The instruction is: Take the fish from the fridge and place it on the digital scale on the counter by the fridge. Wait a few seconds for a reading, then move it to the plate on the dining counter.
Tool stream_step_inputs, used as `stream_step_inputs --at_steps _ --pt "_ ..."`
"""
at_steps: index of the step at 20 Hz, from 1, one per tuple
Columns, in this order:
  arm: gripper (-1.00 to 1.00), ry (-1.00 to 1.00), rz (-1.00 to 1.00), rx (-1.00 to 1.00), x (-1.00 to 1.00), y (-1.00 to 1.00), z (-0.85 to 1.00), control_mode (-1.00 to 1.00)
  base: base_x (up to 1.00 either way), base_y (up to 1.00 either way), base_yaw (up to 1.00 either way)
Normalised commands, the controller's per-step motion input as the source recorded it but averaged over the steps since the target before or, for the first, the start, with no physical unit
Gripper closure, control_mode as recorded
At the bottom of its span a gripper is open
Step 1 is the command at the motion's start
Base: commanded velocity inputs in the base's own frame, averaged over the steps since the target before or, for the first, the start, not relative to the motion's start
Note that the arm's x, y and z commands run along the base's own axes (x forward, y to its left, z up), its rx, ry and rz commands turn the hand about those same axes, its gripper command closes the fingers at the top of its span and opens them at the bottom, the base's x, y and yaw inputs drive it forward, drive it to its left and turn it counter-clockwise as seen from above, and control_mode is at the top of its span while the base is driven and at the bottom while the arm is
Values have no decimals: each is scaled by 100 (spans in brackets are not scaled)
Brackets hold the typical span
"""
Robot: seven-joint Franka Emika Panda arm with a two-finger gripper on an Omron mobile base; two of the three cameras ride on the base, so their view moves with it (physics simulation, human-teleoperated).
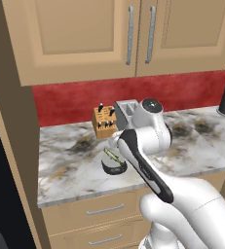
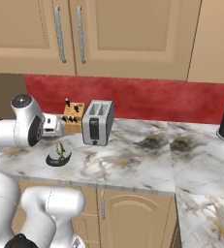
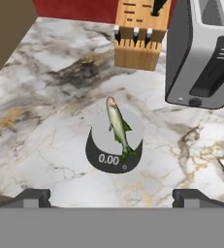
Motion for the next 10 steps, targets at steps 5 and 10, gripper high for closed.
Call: stream_step_inputs --at_steps 5,10 --pt "-100 3 0 0 4 0 0 -100 0 0 0" --pt "-100 0 0 0 0 0 0 -100 0 0 0"
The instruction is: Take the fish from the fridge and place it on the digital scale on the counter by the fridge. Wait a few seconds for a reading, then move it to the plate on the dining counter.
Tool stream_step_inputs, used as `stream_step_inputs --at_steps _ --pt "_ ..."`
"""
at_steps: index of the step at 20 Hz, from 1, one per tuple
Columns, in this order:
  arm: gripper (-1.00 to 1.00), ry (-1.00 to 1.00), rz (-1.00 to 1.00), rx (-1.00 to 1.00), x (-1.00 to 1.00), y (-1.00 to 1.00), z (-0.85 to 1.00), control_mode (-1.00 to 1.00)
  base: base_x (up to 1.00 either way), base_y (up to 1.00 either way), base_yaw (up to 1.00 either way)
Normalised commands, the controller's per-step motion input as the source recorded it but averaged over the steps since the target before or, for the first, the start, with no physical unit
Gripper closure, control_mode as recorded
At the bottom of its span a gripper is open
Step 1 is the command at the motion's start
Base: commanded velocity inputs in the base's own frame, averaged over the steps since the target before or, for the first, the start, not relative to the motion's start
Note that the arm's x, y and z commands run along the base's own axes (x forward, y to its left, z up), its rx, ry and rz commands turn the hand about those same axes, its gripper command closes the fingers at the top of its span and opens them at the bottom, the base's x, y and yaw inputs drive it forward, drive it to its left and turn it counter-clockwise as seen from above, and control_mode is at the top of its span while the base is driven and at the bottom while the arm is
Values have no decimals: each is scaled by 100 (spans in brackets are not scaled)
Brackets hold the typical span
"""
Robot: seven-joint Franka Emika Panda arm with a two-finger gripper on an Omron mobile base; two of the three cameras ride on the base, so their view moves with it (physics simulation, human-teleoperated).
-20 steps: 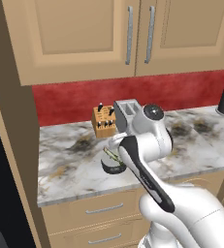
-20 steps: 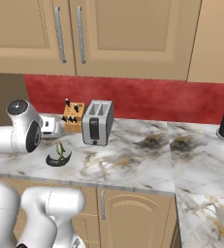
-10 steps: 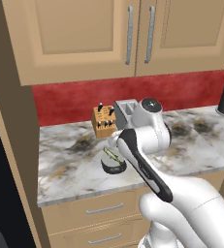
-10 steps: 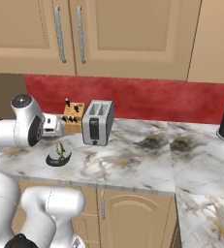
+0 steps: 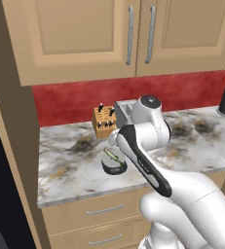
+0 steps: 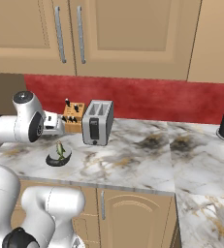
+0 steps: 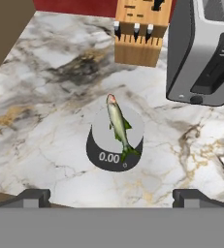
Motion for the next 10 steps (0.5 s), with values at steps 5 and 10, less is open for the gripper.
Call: stream_step_inputs --at_steps 5,10 --pt "-100 0 0 0 0 0 0 -100 0 0 0" --pt "-100 0 0 0 0 0 0 -100 0 0 0"
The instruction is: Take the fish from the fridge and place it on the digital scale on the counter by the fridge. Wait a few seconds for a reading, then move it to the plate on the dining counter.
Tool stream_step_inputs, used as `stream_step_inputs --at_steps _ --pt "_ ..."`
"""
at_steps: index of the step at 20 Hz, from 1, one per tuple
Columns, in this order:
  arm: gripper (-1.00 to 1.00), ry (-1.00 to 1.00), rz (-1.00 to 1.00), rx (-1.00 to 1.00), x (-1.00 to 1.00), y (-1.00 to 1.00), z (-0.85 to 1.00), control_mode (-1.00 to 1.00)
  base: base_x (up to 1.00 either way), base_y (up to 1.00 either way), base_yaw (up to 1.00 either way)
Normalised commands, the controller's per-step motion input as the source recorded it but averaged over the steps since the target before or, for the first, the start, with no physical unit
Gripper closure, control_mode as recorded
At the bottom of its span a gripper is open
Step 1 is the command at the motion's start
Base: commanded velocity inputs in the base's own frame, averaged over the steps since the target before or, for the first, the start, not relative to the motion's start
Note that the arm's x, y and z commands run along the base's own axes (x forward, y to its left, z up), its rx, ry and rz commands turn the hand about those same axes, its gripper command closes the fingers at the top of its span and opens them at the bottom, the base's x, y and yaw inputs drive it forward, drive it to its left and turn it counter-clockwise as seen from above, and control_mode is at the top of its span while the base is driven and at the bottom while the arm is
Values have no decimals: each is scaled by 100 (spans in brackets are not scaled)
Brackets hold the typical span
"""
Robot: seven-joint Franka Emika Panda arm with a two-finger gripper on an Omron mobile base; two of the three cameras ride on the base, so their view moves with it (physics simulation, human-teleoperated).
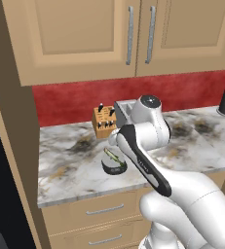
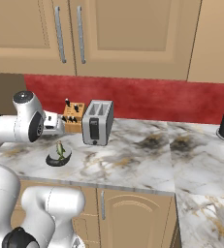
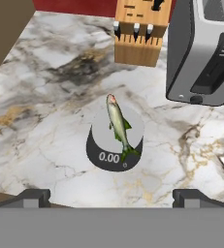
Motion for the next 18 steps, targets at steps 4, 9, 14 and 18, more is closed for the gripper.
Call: stream_step_inputs --at_steps 4,9,14,18 --pt "-100 0 0 0 0 0 0 -100 0 0 0" --pt "-100 0 0 0 0 0 0 -100 0 0 0" --pt "-100 0 0 0 0 0 0 -100 0 0 0" --pt "-100 0 0 0 0 0 0 -100 0 0 0"
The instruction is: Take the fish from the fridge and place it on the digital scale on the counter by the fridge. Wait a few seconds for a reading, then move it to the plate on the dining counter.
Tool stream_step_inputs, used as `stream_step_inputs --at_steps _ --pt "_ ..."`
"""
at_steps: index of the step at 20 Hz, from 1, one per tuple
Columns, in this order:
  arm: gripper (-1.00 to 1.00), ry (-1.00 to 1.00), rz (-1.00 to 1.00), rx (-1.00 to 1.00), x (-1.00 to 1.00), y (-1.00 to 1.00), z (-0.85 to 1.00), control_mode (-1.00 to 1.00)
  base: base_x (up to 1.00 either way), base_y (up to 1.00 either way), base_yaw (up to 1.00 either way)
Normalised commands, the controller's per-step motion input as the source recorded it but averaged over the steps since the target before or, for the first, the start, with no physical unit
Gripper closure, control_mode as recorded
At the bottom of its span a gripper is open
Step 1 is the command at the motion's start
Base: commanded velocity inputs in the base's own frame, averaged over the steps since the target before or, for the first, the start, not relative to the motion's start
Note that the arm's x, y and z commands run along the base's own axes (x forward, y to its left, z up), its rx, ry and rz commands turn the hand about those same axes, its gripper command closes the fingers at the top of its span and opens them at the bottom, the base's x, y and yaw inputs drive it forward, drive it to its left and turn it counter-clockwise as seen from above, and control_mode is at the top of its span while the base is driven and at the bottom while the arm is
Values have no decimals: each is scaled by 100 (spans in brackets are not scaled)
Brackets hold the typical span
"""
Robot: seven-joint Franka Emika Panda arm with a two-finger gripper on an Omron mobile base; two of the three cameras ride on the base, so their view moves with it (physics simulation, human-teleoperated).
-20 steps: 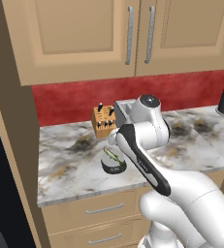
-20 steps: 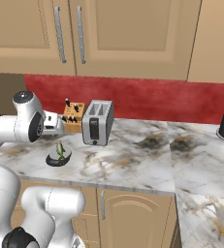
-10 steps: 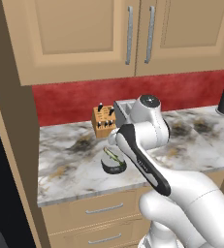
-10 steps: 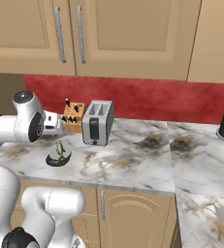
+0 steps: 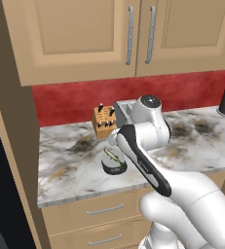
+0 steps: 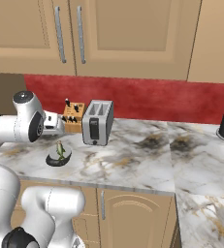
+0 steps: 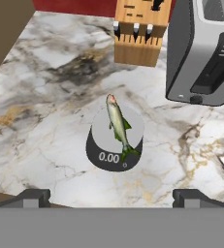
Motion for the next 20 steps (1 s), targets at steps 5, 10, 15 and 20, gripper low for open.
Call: stream_step_inputs --at_steps 5,10,15,20 --pt "-100 0 0 0 0 0 0 -100 0 0 0" --pt "-100 0 0 0 0 0 0 -100 0 0 0" --pt "-100 0 0 0 0 0 0 -100 0 0 0" --pt "-100 0 0 0 0 0 0 -100 0 0 0"
